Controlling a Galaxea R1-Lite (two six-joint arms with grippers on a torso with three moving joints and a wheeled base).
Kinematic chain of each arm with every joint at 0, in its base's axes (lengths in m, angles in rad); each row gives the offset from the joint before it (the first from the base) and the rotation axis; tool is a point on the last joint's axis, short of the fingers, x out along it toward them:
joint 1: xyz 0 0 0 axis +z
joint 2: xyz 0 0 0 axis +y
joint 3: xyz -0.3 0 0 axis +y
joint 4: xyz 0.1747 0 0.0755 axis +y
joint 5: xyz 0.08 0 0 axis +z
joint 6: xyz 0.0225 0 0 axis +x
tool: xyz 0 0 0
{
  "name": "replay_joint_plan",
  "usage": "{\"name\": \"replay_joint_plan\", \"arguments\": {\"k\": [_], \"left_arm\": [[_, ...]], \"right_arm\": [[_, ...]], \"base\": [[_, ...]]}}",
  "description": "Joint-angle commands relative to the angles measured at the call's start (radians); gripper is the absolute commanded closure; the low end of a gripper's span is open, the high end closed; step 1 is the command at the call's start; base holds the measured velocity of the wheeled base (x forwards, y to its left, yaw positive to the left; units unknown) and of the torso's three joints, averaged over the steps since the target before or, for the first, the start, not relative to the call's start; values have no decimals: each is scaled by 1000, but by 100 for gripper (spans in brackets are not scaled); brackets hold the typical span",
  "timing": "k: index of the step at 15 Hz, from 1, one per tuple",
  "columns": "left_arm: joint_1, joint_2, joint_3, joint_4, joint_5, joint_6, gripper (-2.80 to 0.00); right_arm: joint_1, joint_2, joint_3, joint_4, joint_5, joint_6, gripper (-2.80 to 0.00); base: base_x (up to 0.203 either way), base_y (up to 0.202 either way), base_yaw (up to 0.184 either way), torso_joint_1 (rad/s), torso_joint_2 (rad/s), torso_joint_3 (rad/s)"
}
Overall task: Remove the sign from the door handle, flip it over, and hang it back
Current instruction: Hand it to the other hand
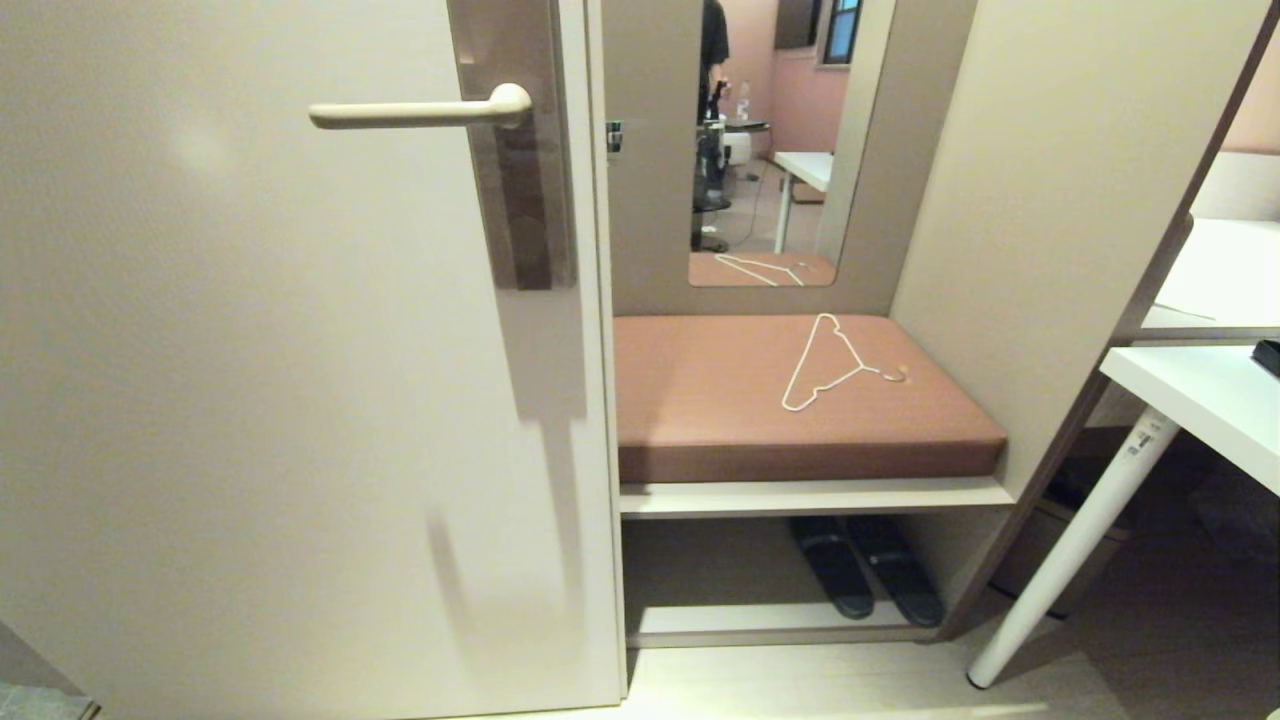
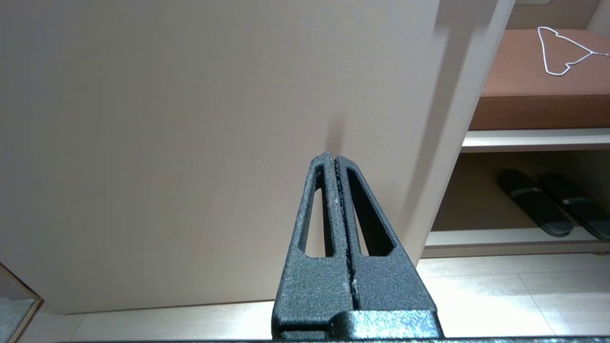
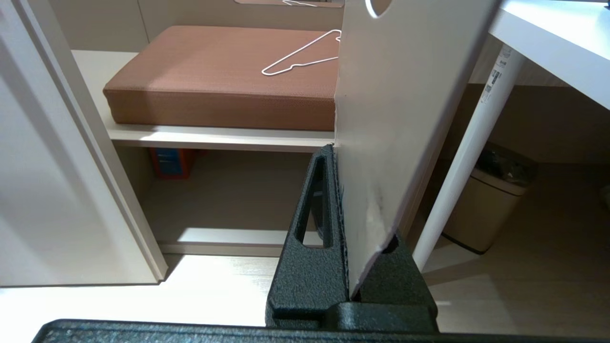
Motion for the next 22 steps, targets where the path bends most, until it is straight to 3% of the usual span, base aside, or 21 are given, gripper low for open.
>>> {"name": "replay_joint_plan", "arguments": {"k": [1, 5, 9, 13, 17, 19, 22], "left_arm": [[0, 0, 0, 0, 0, -1, 0], [0, 0, 0, 0, 0, 0, 0], [0, 0, 0, 0, 0, 1, 0], [0, 0, 0, 0, 0, 2, 0], [0, 0, 0, 0, 0, 2, 0], [0, 0, 0, 0, 0, 2, 0], [0, 0, 0, 0, 0, 1, 0]], "right_arm": [[-1, 1, -2, 0, 0, 1, 0], [0, 2, -31, 7, 0, 1, 0], [1, 40, -190, 115, -4, 5, 0], [1, 268, -356, 135, -1, 3, 0], [1, 536, -647, 136, 6, 1, 0], [0, 644, -781, 136, 53, 0, 0], [0, 784, -896, 135, 201, -6, 0]], "base": [[0, 0, 0, 0, 0, 0], [0, 0, 0, 0, 0, 0], [0, 0, 0, 0, 0, 0], [0, 0, 0, 0, 0, 0], [0, 0, 0, 0, 0, 0], [0, 0, 0, 0, 0, 0], [0, 0, 0, 0, 0, 0]]}}
